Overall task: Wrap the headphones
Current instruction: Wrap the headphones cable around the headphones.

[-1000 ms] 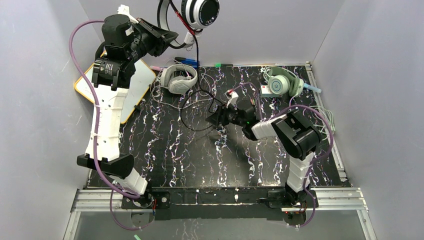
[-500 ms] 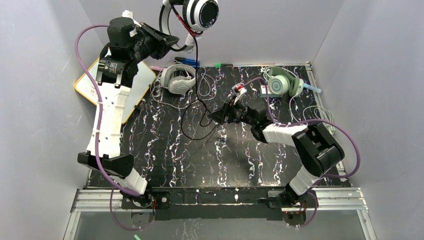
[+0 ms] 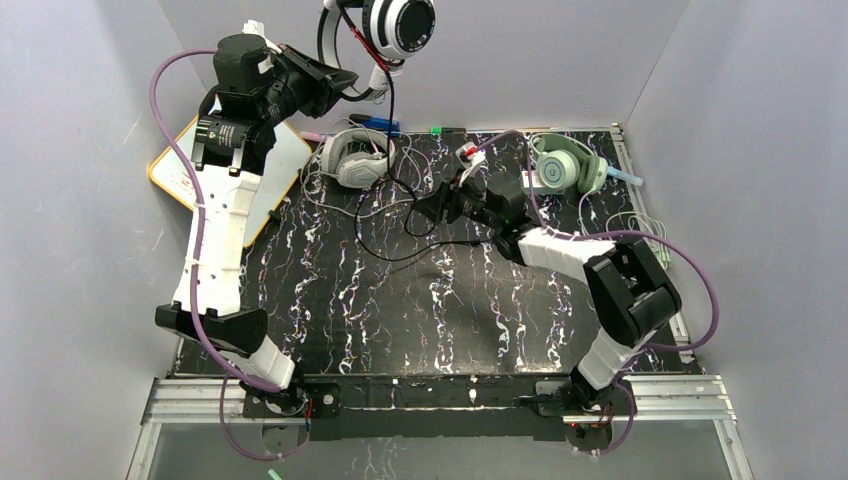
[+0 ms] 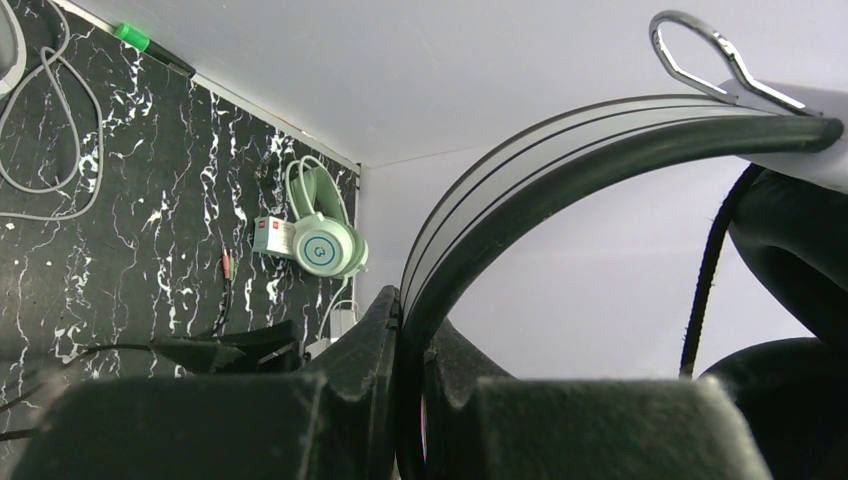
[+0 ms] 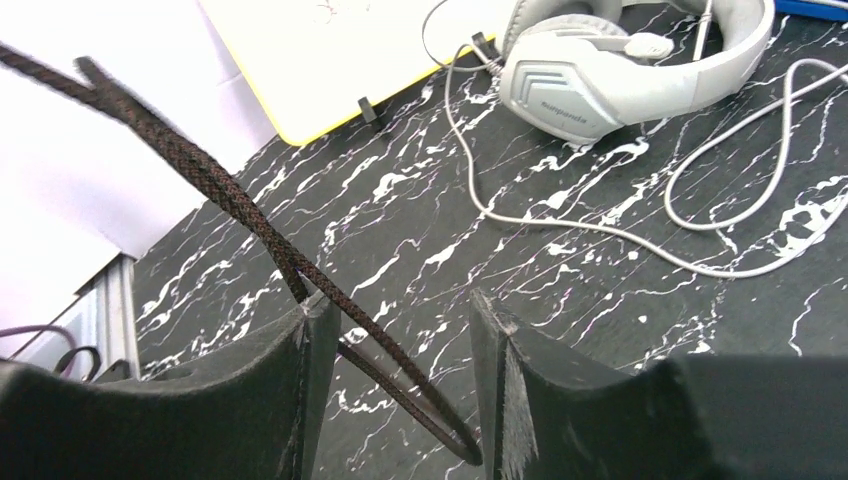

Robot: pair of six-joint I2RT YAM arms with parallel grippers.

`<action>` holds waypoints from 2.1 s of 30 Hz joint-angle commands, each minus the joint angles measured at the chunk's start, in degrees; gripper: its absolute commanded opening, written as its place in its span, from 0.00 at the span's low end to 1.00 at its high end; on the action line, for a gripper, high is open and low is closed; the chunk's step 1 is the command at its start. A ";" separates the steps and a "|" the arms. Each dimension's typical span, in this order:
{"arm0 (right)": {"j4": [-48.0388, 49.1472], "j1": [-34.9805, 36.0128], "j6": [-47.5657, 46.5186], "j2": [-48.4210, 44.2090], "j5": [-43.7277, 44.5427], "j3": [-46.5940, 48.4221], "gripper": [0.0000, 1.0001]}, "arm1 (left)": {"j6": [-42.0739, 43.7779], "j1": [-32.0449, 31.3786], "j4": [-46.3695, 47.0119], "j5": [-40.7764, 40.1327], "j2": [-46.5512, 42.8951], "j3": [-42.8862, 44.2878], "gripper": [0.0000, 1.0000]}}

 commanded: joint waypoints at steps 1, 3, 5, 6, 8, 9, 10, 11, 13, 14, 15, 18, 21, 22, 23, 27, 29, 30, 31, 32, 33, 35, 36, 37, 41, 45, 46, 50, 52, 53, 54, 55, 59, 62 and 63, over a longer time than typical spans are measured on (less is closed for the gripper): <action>-0.94 0.00 -3.10 4.01 3.10 5.10 0.57 | -2.46 0.34 5.09 2.34 -2.98 2.63 0.00; -1.02 -0.05 -3.31 5.79 3.30 6.94 0.55 | -2.72 0.34 5.23 2.75 -2.98 2.83 0.00; -0.94 -0.04 -3.57 7.64 2.52 8.64 0.54 | -2.88 0.34 5.33 2.81 -3.06 3.14 0.00; -0.81 -0.01 -3.61 8.57 1.99 9.25 0.54 | -2.84 0.34 5.33 2.77 -3.06 3.25 0.00; -0.23 0.04 -3.22 10.32 1.39 9.76 0.54 | -3.02 0.34 5.38 2.86 -3.06 3.45 0.00; 0.56 0.01 -2.70 10.90 1.00 9.79 0.54 | -3.09 0.34 5.41 2.97 -2.99 3.45 0.00; 1.32 0.04 -2.09 11.47 0.67 9.58 0.54 | -3.22 0.34 5.57 3.13 -2.98 3.47 0.00; 2.07 0.04 -1.49 11.89 0.46 9.56 0.54 | -3.38 0.34 5.66 3.29 -2.98 3.39 0.00; 3.05 -0.04 -0.53 12.61 -0.57 9.76 0.53 | -3.63 0.34 5.98 3.55 -2.98 3.13 0.00; 3.29 0.00 -0.19 12.78 -0.95 9.93 0.51 | -3.63 0.34 6.14 3.60 -2.99 3.03 0.00; 3.47 0.02 0.14 13.00 -1.36 10.10 0.47 | -3.67 0.34 6.14 3.67 -3.00 3.02 0.00; 3.33 -0.28 1.01 12.67 -1.25 9.59 0.24 | -3.49 0.34 6.07 3.94 -3.34 2.57 0.00; 3.82 -2.19 4.28 11.58 -1.07 7.27 0.11 | -2.64 0.34 5.99 4.56 -4.40 0.61 0.00; 4.80 -3.28 6.04 11.20 -1.85 6.20 0.07 | -2.02 0.34 6.29 5.25 -4.91 -0.49 0.00; 5.84 -4.81 7.80 10.87 -3.07 5.21 0.02 | -0.86 0.34 7.46 6.83 -5.87 -2.12 0.00; 5.42 -11.35 11.59 9.68 -8.23 3.96 0.01 | 2.67 -1.37 13.43 12.03 -11.85 -15.35 0.00; 1.93 -14.35 11.34 8.62 -8.62 4.56 0.01 | 5.75 -2.91 13.64 12.38 -14.93 -21.67 0.00; -0.18 -15.66 10.80 8.03 -8.73 4.96 0.01 | 7.31 -3.66 13.68 12.83 -16.40 -24.42 0.00; -2.44 -17.02 9.93 7.45 -8.72 5.83 0.01 | 9.06 -4.45 13.48 13.21 -17.76 -27.40 0.00; -5.32 -18.17 8.85 6.81 -8.63 7.32 0.01 | 10.95 -5.27 13.13 13.41 -18.95 -29.80 0.00; -8.27 -19.40 7.89 5.94 -8.50 8.57 0.01 | 13.64 -6.18 12.57 13.40 -20.11 -31.88 0.00; -13.73 -21.79 6.00 4.41 -8.06 11.37 0.01 | 20.32 -8.14 9.52 11.72 -21.88 -34.51 0.00; -16.13 -22.77 5.17 3.63 -7.68 12.76 0.01 | 24.43 -9.18 6.97 9.63 -22.52 -35.24 0.00; -18.72 -23.79 4.65 2.82 -7.32 14.29 0.01 | 28.25 -10.19 4.44 7.43 -23.11 -35.56 0.00; -26.81 -26.78 2.57 0.83 -9.57 20.87 0.01 | 41.66 -14.89 -3.71 -1.60 -24.52 -36.92 0.00; -37.35 -27.19 -0.53 0.90 -12.97 29.87 0.01 | 52.97 -19.60 -7.26 -5.87 -25.82 -40.25 0.00; -39.37 -27.14 -0.84 0.95 -13.93 31.82 0.01 | 55.25 -20.79 -7.84 -8.04 -26.16 -41.16 0.00; -46.92 -27.13 -0.66 0.54 -16.93 37.69 0.01 | 63.20 -24.62 -9.98 -21.97 -26.46 -44.66 0.00; -49.67 -27.21 0.12 0.26 -18.47 39.85 0.01 | 67.37 -26.15 -10.97 -30.17 -25.79 -45.84 0.00; -51.19 -27.20 0.53 0.25 -19.33 40.88 0.01 | 68.86 -26.88 -11.27 -33.26 -25.29 -46.25 0.00; -52.38 -27.16 0.97 0.18 -20.60 41.72 0.01 | 70.40 -27.43 -11.51 -35.54 -24.77 -46.60 0.00; -53.30 -27.14 1.49 0.04 -21.87 42.32 0.01 | 71.78 -27.89 -11.54 -37.02 -24.31 -47.12 0.00; -56.56 -27.14 2.60 -1.12 -23.42 43.41 0.01 | 75.46 -29.79 -10.82 -38.47 -22.84 -47.82 0.00; -59.64 -27.19 1.86 -0.74 -20.01 44.80 0.01 | 76.35 -30.31 -8.35 -31.37 -24.15 -48.83 0.00; -60.86 -27.33 1.76 -0.10 -18.47 45.72 0.01 | 76.66 -30.44 -7.53 -28.44 -24.95 -49.41 0.00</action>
